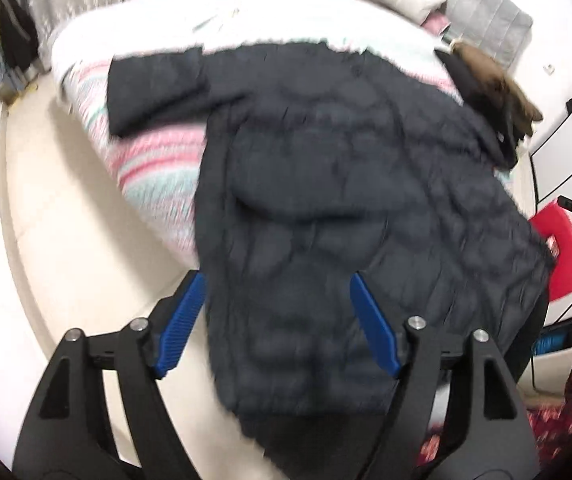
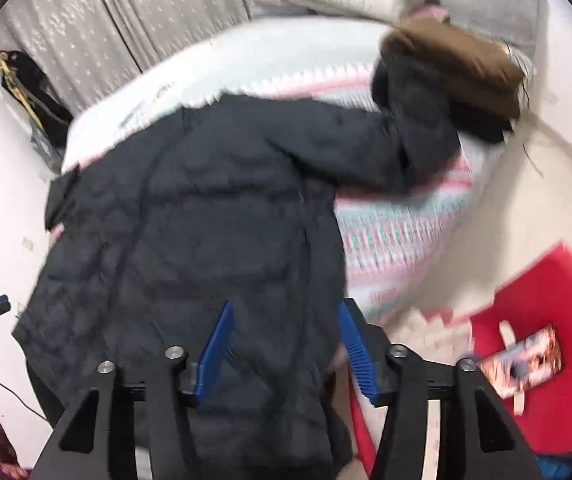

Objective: Fold large clothes

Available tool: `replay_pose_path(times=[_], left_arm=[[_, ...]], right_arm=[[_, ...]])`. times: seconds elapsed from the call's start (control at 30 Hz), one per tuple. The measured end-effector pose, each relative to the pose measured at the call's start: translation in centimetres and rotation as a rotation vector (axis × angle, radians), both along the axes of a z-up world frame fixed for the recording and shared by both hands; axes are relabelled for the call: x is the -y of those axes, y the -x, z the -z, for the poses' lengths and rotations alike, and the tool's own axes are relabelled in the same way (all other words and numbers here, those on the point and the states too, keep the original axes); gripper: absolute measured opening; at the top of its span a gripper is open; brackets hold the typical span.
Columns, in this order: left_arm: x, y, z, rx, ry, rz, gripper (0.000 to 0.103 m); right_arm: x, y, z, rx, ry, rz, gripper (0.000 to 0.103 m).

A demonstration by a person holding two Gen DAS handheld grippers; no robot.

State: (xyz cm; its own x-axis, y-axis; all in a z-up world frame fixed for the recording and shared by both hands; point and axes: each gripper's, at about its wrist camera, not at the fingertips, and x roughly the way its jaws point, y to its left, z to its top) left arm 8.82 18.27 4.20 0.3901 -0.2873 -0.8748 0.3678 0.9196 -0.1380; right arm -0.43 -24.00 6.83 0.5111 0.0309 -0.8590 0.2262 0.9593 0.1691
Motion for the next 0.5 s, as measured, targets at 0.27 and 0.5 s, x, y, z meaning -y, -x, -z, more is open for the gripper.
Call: replay_pose_path(times=[0.27, 0.5], left_arm=[[6.8, -7.8, 3.0, 0.031, 0.036, 0.036, 0.08], [10.4, -13.5, 9.6, 0.063, -0.052, 0.059, 0.08]], right_arm=[[-4.5, -9.6, 0.3, 0.006, 0.012, -0.111, 0.06], [-6.6, -17.5, 4.9, -0.008, 0.0, -0.141, 0.06]])
